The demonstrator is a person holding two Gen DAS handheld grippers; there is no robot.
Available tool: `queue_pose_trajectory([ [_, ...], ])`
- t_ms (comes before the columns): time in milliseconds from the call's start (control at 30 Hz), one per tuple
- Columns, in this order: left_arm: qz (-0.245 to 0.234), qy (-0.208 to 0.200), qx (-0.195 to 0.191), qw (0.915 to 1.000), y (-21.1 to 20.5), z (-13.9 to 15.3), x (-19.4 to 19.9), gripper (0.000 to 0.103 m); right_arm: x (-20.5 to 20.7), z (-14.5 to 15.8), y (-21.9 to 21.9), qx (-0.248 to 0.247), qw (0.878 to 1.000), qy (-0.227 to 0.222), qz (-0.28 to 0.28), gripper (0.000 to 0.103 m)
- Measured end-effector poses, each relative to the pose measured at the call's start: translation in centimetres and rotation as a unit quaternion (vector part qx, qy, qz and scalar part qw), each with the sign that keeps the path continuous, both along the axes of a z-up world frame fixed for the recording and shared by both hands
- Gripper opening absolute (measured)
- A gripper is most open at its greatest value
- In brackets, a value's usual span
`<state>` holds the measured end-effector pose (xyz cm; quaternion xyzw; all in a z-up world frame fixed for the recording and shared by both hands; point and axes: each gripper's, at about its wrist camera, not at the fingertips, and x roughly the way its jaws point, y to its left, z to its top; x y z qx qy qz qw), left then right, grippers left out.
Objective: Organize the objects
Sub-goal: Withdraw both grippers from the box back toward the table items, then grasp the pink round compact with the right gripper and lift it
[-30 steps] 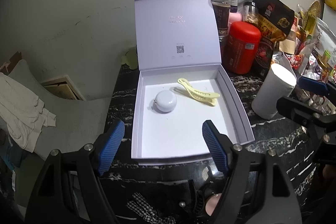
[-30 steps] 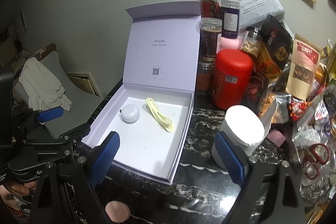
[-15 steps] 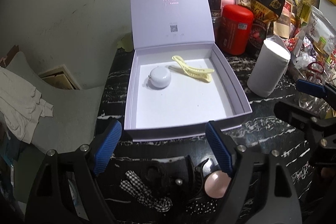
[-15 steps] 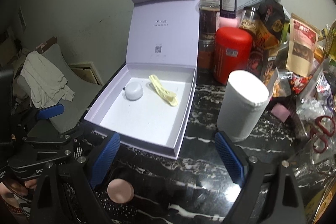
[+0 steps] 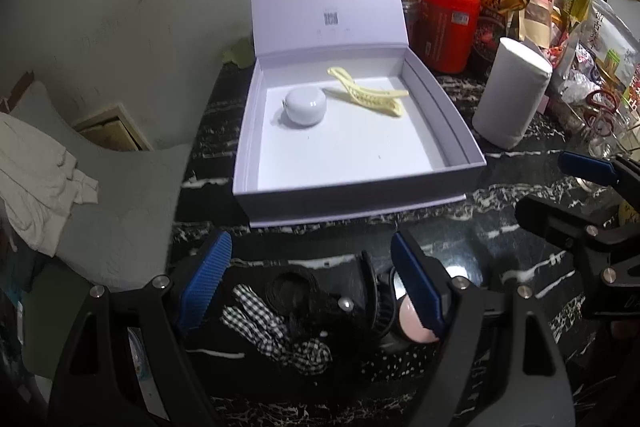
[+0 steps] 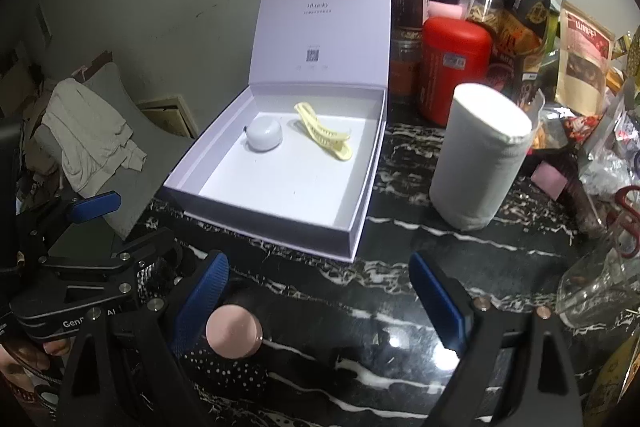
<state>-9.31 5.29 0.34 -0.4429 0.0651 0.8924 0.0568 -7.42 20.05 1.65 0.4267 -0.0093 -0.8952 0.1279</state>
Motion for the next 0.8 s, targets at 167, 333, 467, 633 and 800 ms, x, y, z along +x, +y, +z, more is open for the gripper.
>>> queue_pose_trajectory([
  [167,0.004,-0.01,0.005,0.9999,-0.8,-0.9,0.5,0.081,0.7,-1.1,-0.7,-0.01,1.0,-0.009,0.013,0.093],
  [333,0.012,-0.014,0.002,0.9998,-1.5,-1.7,1.1,0.081,1.3,-2.2,-1.4,-0.009,1.0,-0.019,0.019,0.093],
  [467,0.018,-0.018,0.001,0.9997,-2.2,-2.4,1.4,0.081,1.7,-3.3,-2.2,-0.006,0.999,-0.03,0.028,0.093],
  [633,0.024,-0.028,0.002,0.9993,-3.0,-3.4,1.7,0.081,1.9,-4.6,-3.0,-0.004,0.998,-0.044,0.038,0.093],
  [800,0.029,-0.036,0.004,0.9989,-3.6,-4.4,2.2,0.081,2.1,-5.7,-3.7,-0.002,0.997,-0.056,0.048,0.093],
])
